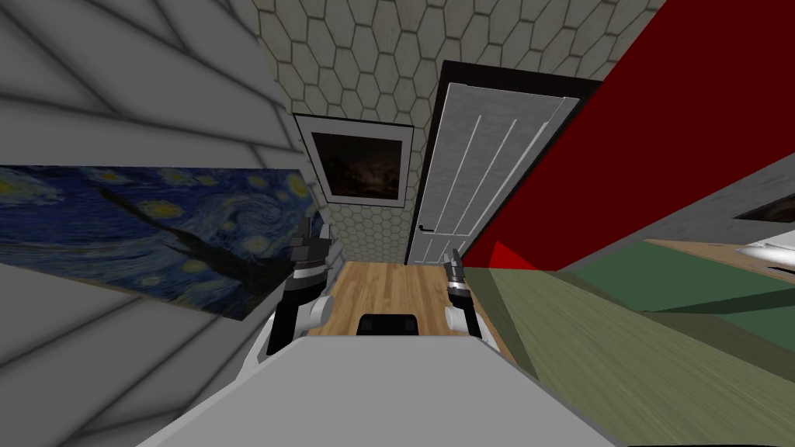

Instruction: Pull the door open

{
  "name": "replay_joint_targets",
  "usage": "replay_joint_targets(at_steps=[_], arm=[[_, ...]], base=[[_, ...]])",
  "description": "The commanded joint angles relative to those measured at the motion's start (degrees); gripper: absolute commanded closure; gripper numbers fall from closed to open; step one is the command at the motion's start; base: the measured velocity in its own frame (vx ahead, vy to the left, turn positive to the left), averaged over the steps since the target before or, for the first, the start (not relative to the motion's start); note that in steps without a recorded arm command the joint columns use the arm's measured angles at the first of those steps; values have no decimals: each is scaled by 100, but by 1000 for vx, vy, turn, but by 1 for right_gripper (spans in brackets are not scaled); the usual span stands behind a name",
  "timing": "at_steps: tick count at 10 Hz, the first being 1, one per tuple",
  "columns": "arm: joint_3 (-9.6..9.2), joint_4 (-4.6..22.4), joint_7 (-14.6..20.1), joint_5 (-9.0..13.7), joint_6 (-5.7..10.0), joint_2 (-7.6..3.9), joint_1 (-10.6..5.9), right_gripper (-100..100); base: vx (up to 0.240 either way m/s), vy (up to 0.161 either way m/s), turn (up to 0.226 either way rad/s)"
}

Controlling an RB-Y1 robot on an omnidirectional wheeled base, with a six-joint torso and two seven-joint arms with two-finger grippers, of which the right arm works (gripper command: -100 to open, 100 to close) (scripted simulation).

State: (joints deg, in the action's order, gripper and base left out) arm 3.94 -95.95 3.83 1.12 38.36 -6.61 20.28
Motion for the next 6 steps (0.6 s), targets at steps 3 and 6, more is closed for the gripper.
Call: replay_joint_targets(at_steps=[3, 6], arm=[[10, 580, 61, 36, 86, -56, -158, -100], [23, 1072, 113, 68, 159, -107, -298, -100]], base=[[104, -20, 57], [99, -29, 57]])
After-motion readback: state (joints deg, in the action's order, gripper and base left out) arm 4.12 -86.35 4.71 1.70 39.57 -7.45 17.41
